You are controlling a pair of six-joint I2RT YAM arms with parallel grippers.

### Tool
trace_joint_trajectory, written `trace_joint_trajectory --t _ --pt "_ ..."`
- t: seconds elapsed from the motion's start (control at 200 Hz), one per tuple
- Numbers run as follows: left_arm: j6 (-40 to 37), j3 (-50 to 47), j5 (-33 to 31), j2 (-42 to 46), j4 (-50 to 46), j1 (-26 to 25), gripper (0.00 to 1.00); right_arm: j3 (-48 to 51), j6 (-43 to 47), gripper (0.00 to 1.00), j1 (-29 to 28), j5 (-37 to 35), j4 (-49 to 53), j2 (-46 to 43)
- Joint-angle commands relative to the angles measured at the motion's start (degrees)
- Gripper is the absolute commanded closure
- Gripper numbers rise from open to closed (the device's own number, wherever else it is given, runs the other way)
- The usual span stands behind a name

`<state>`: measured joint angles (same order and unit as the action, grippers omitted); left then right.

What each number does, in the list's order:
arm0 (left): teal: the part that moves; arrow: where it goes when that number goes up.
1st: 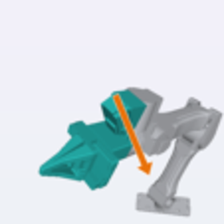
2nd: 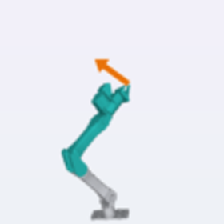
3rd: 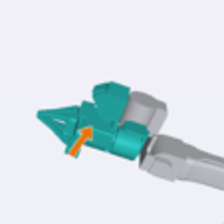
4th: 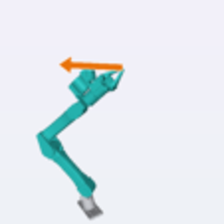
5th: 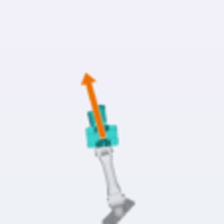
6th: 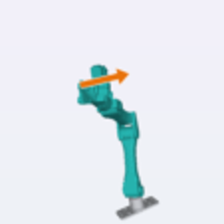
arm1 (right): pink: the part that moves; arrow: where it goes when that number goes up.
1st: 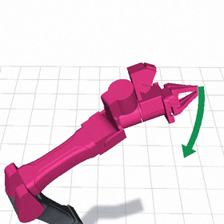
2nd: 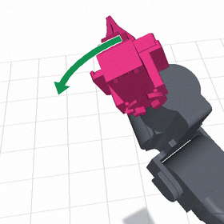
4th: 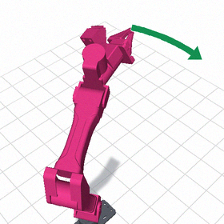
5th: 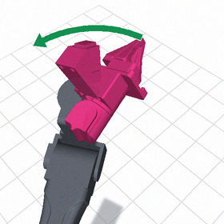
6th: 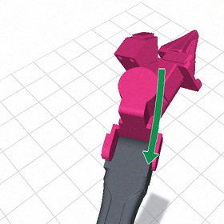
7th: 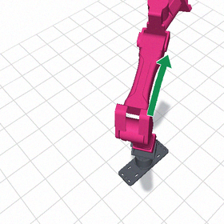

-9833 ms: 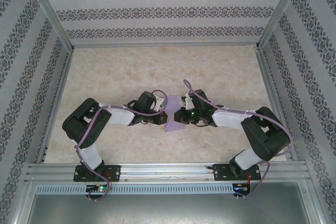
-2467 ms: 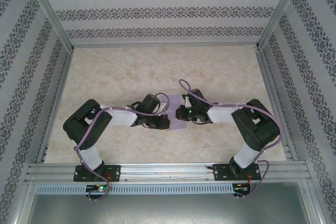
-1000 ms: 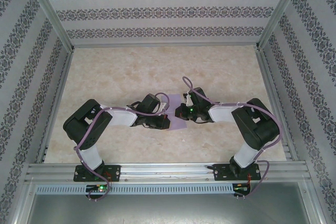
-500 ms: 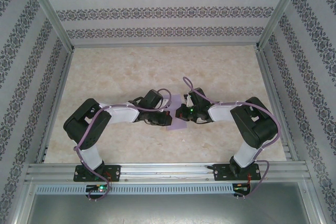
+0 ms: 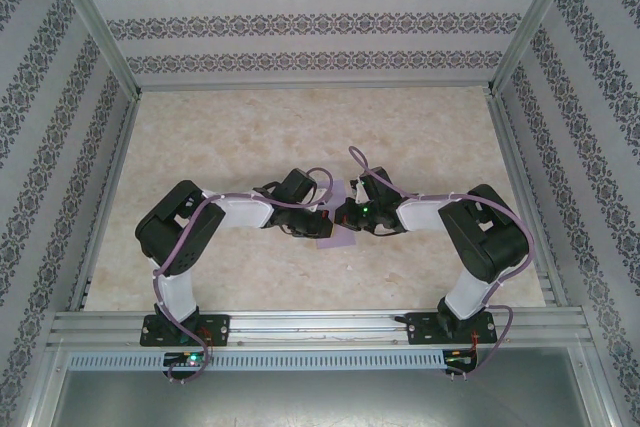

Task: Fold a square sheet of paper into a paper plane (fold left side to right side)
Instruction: Fold the triangle a second time at the center of the table.

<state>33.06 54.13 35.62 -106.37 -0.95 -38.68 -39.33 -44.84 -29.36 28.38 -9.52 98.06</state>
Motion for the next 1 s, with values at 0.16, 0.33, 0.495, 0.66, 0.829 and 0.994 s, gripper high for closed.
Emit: trace_joint_trajectory --t 0.16,0.33,0.495,0.66,0.829,0.994 --pt "-1.15 -2.23 0.99 -0.57 -0.57 -0.61 0.98 1.11 1.86 1.00 1.15 -4.21 6.95 3.41" --pt "-1.24 -4.64 1.69 0.81 0.12 -0.61 0.98 1.05 2.47 1.00 1.98 -4.34 7.95 4.06" --pt "-1.51 -7.01 2.93 2.11 0.74 -0.70 0.98 1.10 3.09 1.00 2.54 -4.73 8.80 4.29" --pt "-1.51 -9.18 4.23 3.77 1.68 -0.79 0.98 1.06 3.44 1.00 2.82 -4.74 9.17 4.54" --pt "-1.63 -10.53 4.00 4.67 1.35 -0.87 0.98 0.92 3.57 1.00 2.93 -4.56 9.34 4.68" --pt "-1.55 -11.73 3.85 5.11 1.39 -0.92 0.98 0.75 3.62 1.00 2.95 -4.48 9.52 4.68"
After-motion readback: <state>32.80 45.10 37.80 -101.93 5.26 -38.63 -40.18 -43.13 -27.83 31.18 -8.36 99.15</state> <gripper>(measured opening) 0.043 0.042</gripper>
